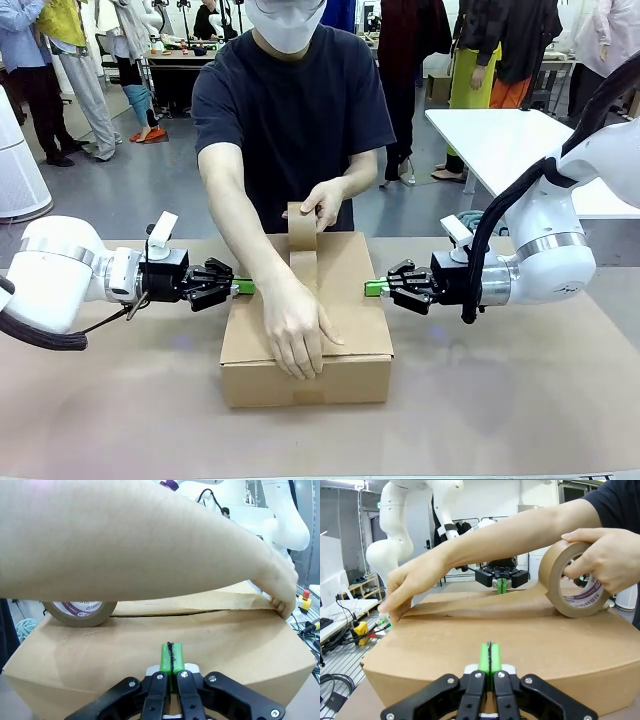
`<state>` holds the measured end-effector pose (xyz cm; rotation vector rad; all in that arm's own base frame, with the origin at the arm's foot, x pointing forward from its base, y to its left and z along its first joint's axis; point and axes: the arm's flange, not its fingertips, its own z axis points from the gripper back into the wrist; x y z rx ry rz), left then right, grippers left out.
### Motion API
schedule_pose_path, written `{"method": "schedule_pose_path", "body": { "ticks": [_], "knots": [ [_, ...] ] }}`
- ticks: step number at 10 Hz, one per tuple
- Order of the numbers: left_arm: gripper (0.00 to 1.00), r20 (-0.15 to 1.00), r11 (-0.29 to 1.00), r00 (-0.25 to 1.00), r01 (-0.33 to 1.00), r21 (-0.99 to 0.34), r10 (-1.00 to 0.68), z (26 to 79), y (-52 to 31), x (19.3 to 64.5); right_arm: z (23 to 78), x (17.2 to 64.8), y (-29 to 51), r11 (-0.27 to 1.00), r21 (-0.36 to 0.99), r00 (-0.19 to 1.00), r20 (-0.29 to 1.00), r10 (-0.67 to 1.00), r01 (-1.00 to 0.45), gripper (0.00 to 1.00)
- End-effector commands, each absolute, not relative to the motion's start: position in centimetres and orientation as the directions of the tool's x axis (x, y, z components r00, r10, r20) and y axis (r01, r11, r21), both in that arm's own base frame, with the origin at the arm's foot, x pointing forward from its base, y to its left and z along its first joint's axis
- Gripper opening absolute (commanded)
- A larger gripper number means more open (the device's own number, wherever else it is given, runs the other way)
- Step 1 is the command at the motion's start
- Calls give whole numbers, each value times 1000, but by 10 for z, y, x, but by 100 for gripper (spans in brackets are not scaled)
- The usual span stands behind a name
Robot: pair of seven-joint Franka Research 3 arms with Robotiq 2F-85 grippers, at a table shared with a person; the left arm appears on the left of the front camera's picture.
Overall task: Wrap the clocks to prevent damage.
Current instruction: After the human seals the box with tape, release both hands from the side flaps of the Package Box.
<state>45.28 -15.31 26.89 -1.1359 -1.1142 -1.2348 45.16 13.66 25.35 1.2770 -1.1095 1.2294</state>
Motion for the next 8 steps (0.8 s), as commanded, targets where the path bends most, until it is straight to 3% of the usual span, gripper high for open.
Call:
{"method": "schedule_pose_path", "body": {
  "ticks": [1, 8],
  "knots": [
    [0, 992, 14, 27, 1000, -26, -120, 266, -153, 452, 252, 452, 136, -69, 75, 73, 997, 30, -995, 1],
    [0, 992, 14, 27, 1000, -26, -120, 266, -153, 452, 252, 452, 136, -69, 75, 73, 997, 30, -995, 1]
  ]
}}
